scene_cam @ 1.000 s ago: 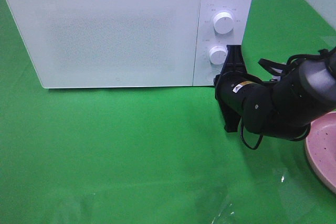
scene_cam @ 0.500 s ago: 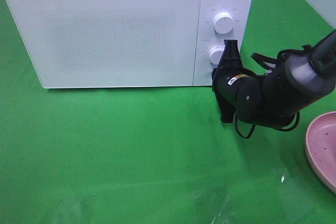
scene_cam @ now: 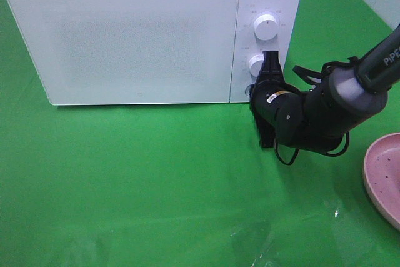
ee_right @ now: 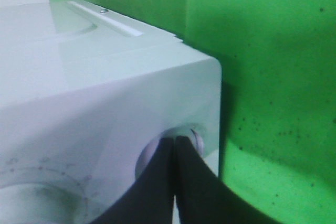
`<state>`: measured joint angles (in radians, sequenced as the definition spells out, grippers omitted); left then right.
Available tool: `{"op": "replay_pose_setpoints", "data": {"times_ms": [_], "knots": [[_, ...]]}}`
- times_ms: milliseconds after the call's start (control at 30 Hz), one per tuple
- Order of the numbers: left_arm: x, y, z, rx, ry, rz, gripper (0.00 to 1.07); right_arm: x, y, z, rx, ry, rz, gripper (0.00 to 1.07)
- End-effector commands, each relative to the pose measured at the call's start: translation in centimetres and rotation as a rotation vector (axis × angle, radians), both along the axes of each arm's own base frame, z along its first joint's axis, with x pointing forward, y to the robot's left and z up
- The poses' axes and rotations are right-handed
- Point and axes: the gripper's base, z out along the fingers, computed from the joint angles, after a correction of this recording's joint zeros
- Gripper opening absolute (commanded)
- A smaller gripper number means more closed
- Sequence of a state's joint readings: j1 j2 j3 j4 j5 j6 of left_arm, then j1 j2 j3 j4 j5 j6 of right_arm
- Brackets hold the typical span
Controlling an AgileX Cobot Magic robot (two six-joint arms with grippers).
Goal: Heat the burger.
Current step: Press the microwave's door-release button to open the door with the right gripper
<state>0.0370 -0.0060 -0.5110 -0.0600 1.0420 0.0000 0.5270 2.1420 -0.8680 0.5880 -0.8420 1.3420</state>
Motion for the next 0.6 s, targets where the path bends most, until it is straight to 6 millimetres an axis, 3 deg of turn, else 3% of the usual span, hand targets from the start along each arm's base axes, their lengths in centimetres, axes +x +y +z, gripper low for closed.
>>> {"op": "replay_pose_setpoints", "data": {"times_ms": [33,200,600], "knots": [[-0.2,0.0,0.0,0.003,-0.026,-0.001,0.91,1.3,-0.2,2.2,0.004,-0.210,-0.040,0.00],[-0.2,0.0,0.0,0.003,-0.026,-0.001,0.91,1.6,-0.4,3.3,0.001,-0.333,-0.066,0.00],[-0.2,0.0,0.0,0.003,-0.026,-0.001,0.91,3.0,-0.1,2.3,-0.010,-0.353,-0.062,0.00]]}}
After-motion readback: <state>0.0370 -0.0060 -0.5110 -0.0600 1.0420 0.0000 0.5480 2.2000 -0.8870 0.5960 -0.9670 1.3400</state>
